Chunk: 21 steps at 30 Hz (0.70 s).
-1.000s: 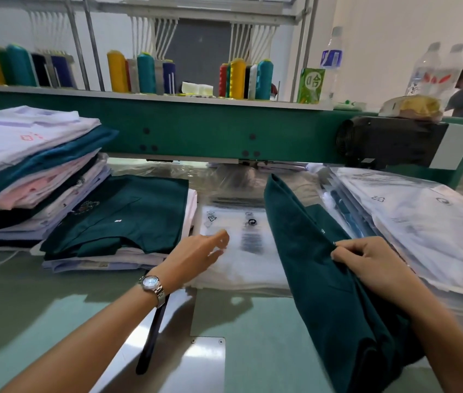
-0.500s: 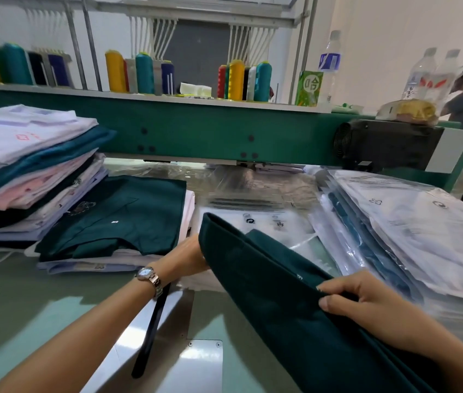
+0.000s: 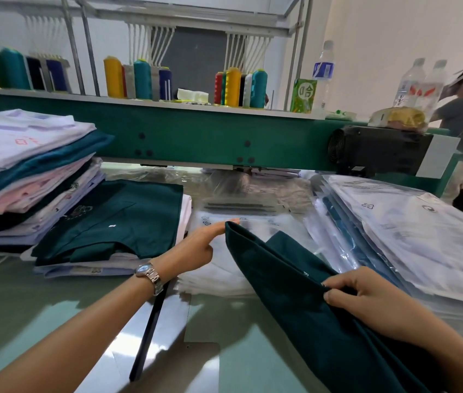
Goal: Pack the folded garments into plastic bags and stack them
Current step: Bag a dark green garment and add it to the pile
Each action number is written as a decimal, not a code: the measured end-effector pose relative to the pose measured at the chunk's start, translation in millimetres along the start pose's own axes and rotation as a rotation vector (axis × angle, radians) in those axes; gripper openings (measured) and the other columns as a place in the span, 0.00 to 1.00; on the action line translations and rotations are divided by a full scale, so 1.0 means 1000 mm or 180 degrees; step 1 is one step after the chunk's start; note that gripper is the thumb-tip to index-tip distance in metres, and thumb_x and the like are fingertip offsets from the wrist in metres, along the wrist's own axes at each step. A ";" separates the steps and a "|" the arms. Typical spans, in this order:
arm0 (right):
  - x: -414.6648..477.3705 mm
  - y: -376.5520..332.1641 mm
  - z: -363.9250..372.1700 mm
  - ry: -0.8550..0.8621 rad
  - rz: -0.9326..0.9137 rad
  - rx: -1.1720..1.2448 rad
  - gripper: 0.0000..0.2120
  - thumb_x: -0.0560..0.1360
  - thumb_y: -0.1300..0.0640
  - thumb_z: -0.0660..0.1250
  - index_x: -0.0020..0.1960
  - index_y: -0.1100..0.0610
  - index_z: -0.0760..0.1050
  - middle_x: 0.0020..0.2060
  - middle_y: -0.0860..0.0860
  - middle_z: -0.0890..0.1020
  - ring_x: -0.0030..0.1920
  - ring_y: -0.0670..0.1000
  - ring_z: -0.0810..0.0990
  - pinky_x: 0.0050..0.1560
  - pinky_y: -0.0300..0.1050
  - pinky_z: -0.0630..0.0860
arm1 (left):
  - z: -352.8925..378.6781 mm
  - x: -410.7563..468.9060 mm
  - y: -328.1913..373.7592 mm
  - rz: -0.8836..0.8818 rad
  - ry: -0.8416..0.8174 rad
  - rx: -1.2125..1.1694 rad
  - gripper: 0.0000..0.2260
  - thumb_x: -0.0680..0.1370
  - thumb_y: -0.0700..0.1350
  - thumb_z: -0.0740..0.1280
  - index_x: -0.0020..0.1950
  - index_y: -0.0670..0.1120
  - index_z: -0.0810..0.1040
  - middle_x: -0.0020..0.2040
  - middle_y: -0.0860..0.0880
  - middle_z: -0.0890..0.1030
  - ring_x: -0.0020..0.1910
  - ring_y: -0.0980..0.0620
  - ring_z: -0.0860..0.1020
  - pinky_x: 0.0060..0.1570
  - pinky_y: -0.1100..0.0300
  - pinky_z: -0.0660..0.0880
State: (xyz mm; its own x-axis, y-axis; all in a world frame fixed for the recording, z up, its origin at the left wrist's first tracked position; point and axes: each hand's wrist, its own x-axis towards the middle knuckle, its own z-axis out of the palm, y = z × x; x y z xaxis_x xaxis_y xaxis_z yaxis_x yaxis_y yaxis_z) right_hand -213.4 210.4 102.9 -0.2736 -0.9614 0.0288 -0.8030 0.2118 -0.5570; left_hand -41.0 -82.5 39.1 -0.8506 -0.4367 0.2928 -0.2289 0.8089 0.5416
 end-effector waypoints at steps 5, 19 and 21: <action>0.000 -0.012 -0.002 -0.0033 -0.0001 -0.0310 0.14 0.74 0.62 0.62 0.32 0.62 0.62 0.28 0.53 0.63 0.30 0.48 0.61 0.36 0.46 0.63 | -0.001 0.002 0.018 -0.0164 0.0196 -0.0414 0.42 0.69 0.22 0.52 0.78 0.54 0.62 0.77 0.58 0.62 0.77 0.61 0.55 0.67 0.78 0.55; 0.073 -0.034 0.019 0.0329 0.0326 -0.1218 0.16 0.75 0.59 0.61 0.30 0.58 0.62 0.29 0.56 0.69 0.33 0.54 0.68 0.33 0.47 0.59 | 0.020 -0.003 0.075 0.0571 0.0416 0.0404 0.43 0.68 0.21 0.53 0.79 0.52 0.59 0.78 0.60 0.56 0.78 0.54 0.55 0.67 0.49 0.69; 0.090 -0.035 0.025 0.0375 0.0380 -0.1247 0.13 0.76 0.59 0.60 0.33 0.60 0.66 0.33 0.57 0.74 0.39 0.56 0.74 0.35 0.46 0.61 | 0.021 -0.004 0.081 0.0621 0.0395 0.0451 0.42 0.69 0.22 0.54 0.79 0.51 0.59 0.79 0.60 0.56 0.78 0.53 0.54 0.69 0.44 0.66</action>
State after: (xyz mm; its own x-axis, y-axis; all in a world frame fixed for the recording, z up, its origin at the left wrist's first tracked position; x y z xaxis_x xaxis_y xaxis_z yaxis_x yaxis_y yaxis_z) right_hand -196.7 112.3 104.0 -0.4172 -0.9043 0.0905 -0.8963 0.3930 -0.2053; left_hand -66.3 -6.9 65.0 -0.8226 -0.3051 0.4798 -0.1377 0.9256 0.3524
